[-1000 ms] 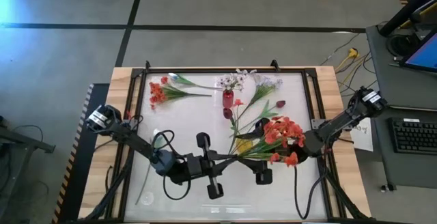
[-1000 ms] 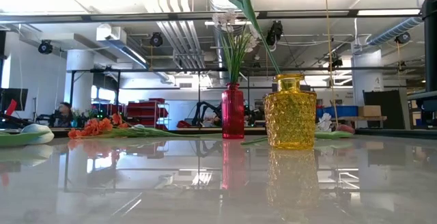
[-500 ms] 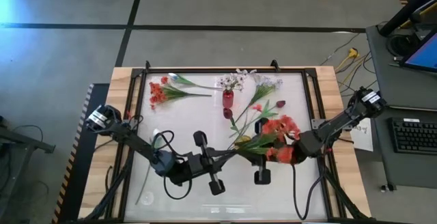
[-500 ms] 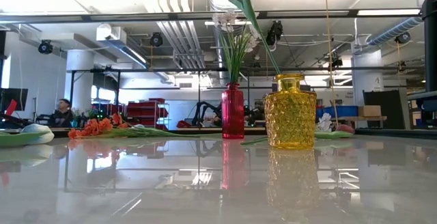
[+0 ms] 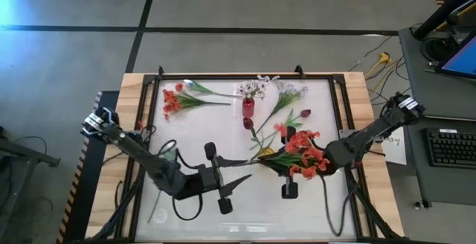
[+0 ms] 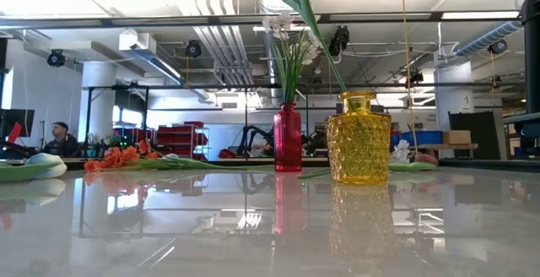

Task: Sort flowers into vase by color
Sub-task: Put the bottom orange flower into the yellow vase

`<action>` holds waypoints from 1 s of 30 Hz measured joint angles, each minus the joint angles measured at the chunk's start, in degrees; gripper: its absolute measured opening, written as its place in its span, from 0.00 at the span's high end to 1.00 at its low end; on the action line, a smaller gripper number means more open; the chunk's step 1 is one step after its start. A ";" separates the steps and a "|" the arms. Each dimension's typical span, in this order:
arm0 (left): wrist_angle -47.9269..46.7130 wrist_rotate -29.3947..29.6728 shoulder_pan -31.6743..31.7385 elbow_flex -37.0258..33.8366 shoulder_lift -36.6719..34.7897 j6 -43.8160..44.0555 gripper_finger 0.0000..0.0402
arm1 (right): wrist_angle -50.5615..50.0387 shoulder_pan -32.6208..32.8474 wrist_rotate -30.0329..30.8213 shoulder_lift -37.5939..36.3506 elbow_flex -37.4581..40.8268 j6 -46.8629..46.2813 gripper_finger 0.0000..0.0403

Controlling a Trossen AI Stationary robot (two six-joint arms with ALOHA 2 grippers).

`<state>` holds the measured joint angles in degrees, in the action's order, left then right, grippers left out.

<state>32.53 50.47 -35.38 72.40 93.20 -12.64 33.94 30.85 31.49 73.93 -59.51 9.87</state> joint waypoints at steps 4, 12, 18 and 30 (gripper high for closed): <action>-8.50 -0.01 -1.17 -0.07 -3.68 3.51 0.51 | -15.06 0.28 -0.47 -5.43 0.00 -7.99 0.96; -22.55 0.01 -2.09 -0.39 -9.60 8.08 0.49 | -40.05 0.26 2.62 -12.87 1.64 -23.10 0.96; -24.62 0.01 -1.92 -4.68 -12.73 14.14 0.52 | -40.78 -0.12 12.17 -13.62 5.88 -24.94 0.96; -24.89 3.20 -1.94 -14.17 -18.55 24.62 0.54 | -40.60 -2.80 13.67 -9.81 7.26 -27.53 0.96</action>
<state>7.64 53.66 -37.32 58.23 74.65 11.98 -6.66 28.05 45.17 64.12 -52.25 -17.66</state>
